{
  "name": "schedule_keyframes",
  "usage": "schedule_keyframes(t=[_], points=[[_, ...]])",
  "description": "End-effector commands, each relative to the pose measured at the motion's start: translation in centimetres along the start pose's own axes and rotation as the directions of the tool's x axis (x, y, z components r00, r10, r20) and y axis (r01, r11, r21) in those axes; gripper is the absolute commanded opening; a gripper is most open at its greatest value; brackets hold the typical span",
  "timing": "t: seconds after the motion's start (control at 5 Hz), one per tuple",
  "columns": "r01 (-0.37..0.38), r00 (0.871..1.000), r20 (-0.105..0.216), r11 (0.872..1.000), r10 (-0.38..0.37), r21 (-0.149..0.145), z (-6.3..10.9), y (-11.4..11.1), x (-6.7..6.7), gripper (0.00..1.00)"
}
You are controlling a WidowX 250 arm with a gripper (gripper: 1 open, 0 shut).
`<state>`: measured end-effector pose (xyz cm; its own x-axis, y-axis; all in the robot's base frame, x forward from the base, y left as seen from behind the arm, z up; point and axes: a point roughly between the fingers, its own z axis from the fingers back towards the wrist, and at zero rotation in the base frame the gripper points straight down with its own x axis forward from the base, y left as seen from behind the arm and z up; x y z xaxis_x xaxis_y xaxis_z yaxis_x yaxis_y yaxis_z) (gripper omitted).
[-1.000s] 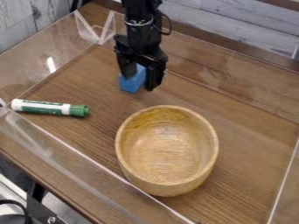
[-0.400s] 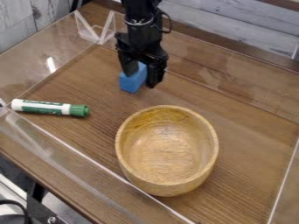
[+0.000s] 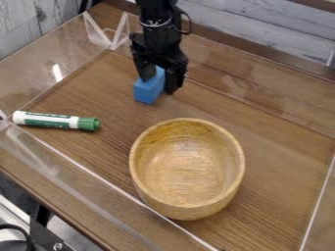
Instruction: Put the blue block in the brown bowl
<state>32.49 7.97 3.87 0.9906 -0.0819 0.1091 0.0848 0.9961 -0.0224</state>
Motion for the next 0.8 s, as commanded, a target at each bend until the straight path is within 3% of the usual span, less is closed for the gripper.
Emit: schedule_keyframes(t=[0.0,0.4,0.6], points=[[-0.011,1.000,-0.022,1.000,0.011,-0.012,-1.8,0.9,-0.5,1.00],[-0.018,1.000,-0.019,1.000,0.017,-0.018,-3.5,1.7,-0.2,1.00],[-0.016,1.000,-0.014,1.000,0.015,-0.019,-2.5,1.5,0.0,0.00]])
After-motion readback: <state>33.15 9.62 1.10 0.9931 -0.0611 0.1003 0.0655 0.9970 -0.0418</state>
